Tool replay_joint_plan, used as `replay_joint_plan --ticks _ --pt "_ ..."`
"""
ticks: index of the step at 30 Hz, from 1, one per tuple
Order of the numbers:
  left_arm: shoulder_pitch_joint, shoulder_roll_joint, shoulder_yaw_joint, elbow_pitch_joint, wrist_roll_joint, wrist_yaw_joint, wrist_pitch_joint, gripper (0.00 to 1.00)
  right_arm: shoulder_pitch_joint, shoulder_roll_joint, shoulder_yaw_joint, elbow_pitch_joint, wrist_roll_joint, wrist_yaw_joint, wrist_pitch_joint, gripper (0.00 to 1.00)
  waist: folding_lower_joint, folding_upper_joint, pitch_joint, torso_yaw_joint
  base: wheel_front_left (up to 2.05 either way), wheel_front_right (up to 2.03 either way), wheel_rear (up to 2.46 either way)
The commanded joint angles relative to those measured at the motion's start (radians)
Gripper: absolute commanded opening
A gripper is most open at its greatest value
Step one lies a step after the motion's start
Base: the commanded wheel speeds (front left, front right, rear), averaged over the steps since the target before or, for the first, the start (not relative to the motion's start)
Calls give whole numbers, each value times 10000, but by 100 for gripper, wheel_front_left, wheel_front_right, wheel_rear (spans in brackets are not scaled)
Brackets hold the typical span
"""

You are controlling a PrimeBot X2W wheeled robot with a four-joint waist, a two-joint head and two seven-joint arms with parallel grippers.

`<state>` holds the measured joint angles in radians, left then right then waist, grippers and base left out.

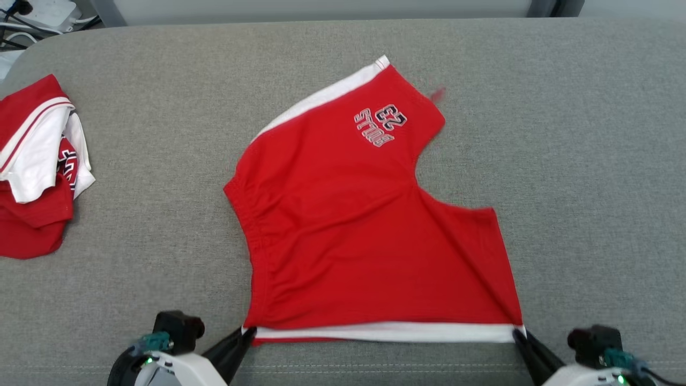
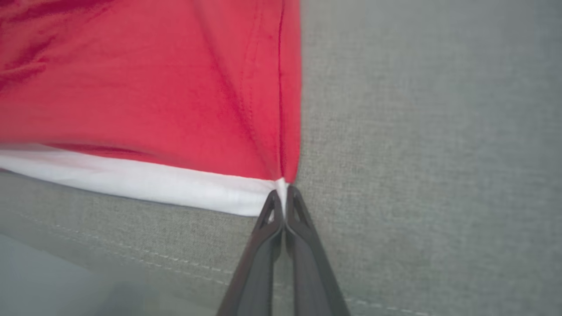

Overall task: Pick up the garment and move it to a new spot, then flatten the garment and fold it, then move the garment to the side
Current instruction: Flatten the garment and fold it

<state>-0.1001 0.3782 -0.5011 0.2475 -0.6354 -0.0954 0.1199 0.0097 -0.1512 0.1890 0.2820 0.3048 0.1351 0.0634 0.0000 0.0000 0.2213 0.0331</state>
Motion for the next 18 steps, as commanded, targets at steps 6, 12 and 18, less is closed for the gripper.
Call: replay_joint_plan --ticks 6,12,18 --pt "902 658 579 -1525 -569 426 436 0 1830 264 -574 -2383 -243 -44 1189 0 0 0 -16 2 0 0 0" --pt "1440 791 895 -3054 -1117 699 690 0 2086 160 -980 -4514 -308 -44 2027 0 0 0 174 64 0 0 0" --pt "813 658 1112 -3920 -1656 440 807 0 228 -237 -1215 -4969 280 -44 2393 0 0 0 496 434 0 0 0"
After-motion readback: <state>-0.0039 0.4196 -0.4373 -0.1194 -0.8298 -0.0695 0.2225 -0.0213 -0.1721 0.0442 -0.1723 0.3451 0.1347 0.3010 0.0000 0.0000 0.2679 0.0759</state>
